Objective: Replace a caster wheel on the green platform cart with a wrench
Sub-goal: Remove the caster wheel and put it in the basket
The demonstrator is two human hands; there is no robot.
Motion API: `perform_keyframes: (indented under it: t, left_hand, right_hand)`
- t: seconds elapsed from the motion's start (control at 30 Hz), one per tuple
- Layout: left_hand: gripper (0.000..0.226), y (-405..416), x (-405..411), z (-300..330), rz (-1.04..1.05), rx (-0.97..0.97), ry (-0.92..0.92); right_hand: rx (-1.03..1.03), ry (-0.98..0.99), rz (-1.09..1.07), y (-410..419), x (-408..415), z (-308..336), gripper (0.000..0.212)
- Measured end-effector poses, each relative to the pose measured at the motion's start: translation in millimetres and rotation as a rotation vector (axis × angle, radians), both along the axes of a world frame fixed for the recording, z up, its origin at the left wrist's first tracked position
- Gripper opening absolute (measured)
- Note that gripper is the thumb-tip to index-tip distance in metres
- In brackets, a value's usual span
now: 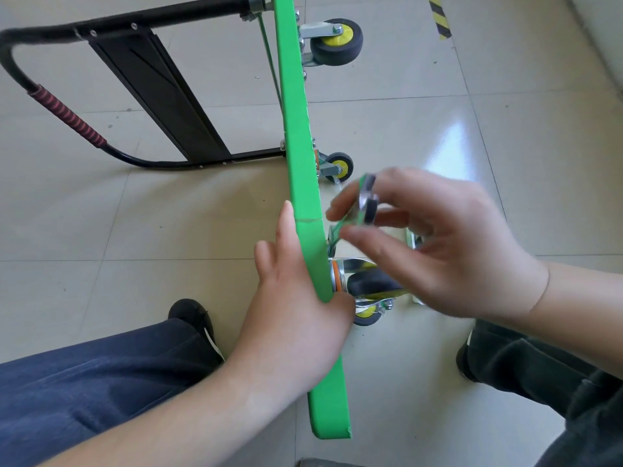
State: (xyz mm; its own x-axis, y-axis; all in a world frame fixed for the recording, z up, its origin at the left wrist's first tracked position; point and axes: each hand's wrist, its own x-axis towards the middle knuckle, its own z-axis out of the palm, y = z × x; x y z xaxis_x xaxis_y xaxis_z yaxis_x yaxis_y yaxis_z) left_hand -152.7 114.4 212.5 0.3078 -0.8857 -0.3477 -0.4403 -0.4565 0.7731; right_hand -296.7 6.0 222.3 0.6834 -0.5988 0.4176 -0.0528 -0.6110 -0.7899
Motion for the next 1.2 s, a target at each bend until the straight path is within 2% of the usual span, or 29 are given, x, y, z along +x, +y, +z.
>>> perform_keyframes:
  t: [0.17,0.3,0.63,0.9,1.2]
  left_hand:
    - [0.108,2.2,0.7,-3.9,0.024,0.007,-0.012]
    - [0.110,2.9,2.2,-3.3,0.027,0.035,-0.008]
    - [0.109,1.9,1.5,6.1,0.019,0.058,0.000]
    - [0.109,2.1,2.3,4.6,0.011,0.071,0.003]
    - [0.109,1.6,2.2,3.8,0.017,0.064,0.018]
  right_hand:
    - [0.291,-0.104,-0.162,-21.0,11.6,14.7,0.013]
    - [0.666,-0.205,-0.332,-43.1,21.8,19.7,0.008]
    - [1.104,-0.031,-0.489,-79.7,38.3,-14.2,0.026]
    - [1.237,0.207,-0.483,-79.2,44.7,-29.0,0.012]
    - [1.318,0.239,-0.468,-78.6,51.5,-42.0,0.012]
